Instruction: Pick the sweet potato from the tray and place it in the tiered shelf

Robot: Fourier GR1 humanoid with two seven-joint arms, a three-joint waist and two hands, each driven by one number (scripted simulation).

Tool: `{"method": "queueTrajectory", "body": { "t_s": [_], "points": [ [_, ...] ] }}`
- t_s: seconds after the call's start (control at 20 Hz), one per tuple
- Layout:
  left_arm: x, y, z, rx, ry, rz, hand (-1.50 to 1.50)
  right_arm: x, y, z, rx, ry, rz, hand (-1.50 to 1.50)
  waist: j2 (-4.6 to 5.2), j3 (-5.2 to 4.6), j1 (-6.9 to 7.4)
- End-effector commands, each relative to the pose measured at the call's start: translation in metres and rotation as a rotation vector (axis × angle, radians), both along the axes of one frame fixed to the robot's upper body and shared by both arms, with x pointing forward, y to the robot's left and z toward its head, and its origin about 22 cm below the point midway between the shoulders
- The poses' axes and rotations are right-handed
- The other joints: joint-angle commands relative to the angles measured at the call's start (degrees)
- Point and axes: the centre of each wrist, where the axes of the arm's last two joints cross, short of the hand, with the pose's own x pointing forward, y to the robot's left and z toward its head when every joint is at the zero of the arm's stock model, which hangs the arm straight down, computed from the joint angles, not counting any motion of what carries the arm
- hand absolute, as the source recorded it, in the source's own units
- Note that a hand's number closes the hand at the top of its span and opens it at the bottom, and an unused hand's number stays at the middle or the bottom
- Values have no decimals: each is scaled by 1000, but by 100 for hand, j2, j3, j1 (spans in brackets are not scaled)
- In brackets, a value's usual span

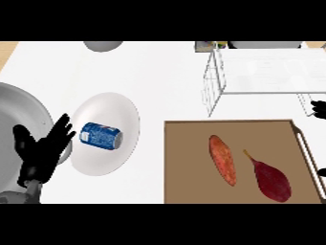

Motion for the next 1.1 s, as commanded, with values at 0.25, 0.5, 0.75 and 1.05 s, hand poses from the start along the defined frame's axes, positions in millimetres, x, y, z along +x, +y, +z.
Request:
{"method": "queueTrajectory", "body": {
  "t_s": [0.25,0.5,0.75,1.05],
  "points": [
    [-9,-6,-8,-13,45,0,0,0,60,64,-223,147,99,-150,7,-27,49],
    [3,-5,-7,-1,42,14,0,-5,130,83,-266,158,-8,-150,12,-29,62],
    [-5,-5,-5,5,31,-2,0,9,170,85,-392,169,-90,-150,20,-23,129],
    [5,6,-3,15,35,-13,0,23,195,53,-494,286,-33,-150,29,-19,100]
  ]
}}
